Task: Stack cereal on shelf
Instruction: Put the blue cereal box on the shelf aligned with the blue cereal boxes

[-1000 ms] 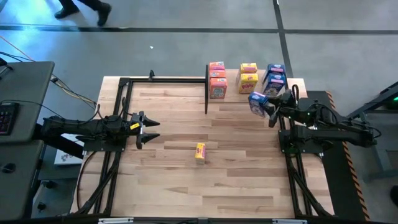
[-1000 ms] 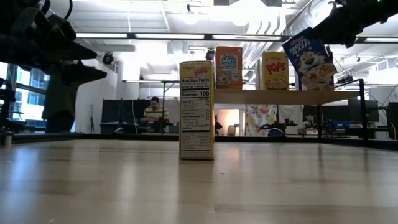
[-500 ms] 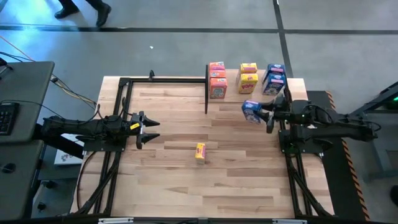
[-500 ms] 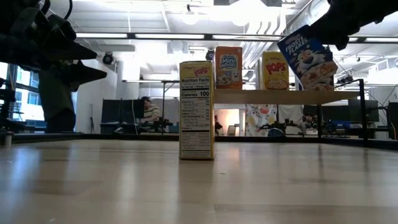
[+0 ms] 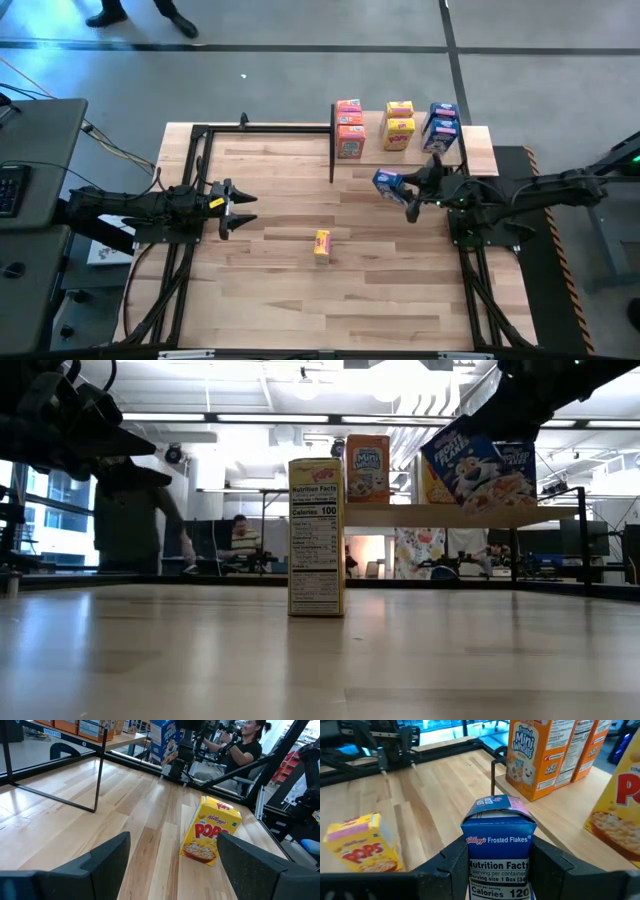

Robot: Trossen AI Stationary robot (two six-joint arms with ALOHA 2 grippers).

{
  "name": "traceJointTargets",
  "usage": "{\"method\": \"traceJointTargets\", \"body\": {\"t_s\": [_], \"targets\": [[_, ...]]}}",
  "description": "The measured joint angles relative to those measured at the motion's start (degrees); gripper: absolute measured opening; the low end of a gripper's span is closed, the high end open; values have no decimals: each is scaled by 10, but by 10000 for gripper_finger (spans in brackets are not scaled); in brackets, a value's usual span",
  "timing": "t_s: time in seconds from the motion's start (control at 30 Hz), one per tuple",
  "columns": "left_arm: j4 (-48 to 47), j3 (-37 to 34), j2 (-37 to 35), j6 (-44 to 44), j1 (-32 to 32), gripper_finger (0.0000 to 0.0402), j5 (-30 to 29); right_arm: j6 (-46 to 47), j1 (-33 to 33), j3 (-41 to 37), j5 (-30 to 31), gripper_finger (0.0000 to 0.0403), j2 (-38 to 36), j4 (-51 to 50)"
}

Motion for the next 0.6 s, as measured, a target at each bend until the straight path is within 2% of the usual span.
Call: {"method": "traceJointTargets", "body": {"t_s": [0.27,0.47,0.6], "targets": [[0,0,0,0,0,289,0,6,36,0,56,156,72,58],[0,0,0,0,0,289,0,13,47,0,51,156,117,99],[0,0,0,0,0,289,0,-6,51,0,25,156,153,157]]}}
